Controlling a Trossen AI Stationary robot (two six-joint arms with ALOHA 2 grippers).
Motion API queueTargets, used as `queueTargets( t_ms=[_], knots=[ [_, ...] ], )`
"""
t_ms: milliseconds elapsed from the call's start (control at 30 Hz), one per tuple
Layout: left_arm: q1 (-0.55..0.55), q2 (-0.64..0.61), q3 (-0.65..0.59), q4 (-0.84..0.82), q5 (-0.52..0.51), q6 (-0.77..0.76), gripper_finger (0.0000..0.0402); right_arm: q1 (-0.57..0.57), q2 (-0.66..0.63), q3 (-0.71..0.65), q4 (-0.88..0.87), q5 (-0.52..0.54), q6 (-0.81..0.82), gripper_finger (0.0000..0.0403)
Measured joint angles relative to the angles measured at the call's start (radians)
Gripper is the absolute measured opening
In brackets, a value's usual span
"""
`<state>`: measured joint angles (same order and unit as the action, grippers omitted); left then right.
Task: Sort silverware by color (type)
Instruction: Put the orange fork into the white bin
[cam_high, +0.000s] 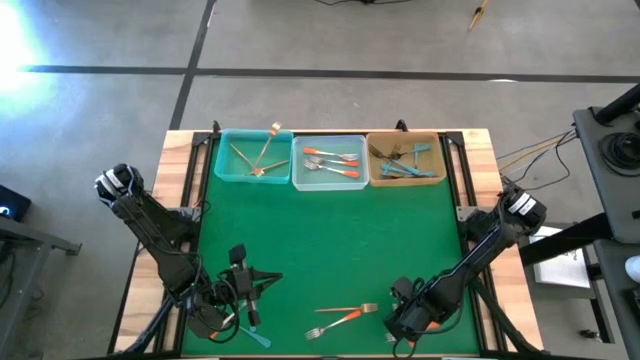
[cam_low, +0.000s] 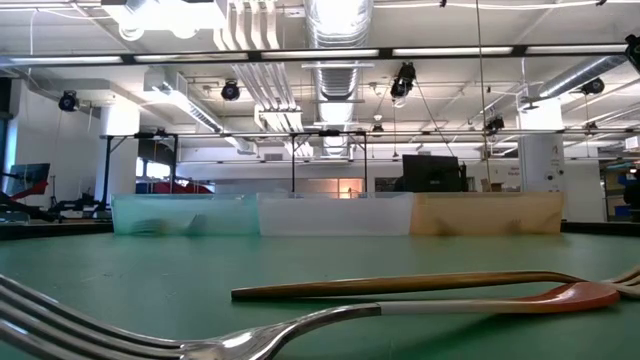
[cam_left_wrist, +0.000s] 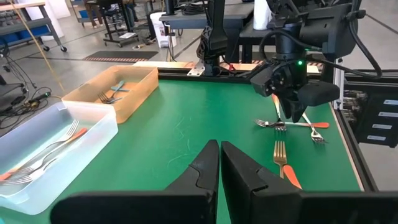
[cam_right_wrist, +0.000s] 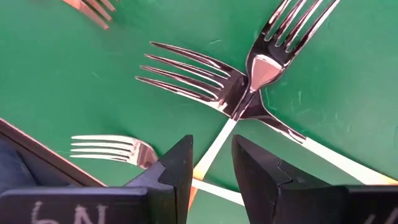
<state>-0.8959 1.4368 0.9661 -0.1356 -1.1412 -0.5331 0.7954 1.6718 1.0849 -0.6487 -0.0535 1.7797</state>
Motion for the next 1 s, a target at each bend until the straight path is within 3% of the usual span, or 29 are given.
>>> queueTargets(
  t_ms=[567, 867, 1000],
  knots=[
    [0.000, 0.000, 0.000, -0.004, 0.000, 0.000, 0.0000, 0.001, 0.063, -0.005, 0.001, 0.023, -0.027, 0.0099],
    [0.000, 0.000, 0.000, -0.003, 0.000, -0.004, 0.0000, -0.001, 0.064, -0.005, -0.057, 0.051, -0.105, 0.0021],
    [0.000, 0.000, 0.000, -0.003, 0.000, -0.004, 0.0000, -0.001, 0.065, -0.005, -0.068, 0.059, -0.122, 0.0012]
  ],
)
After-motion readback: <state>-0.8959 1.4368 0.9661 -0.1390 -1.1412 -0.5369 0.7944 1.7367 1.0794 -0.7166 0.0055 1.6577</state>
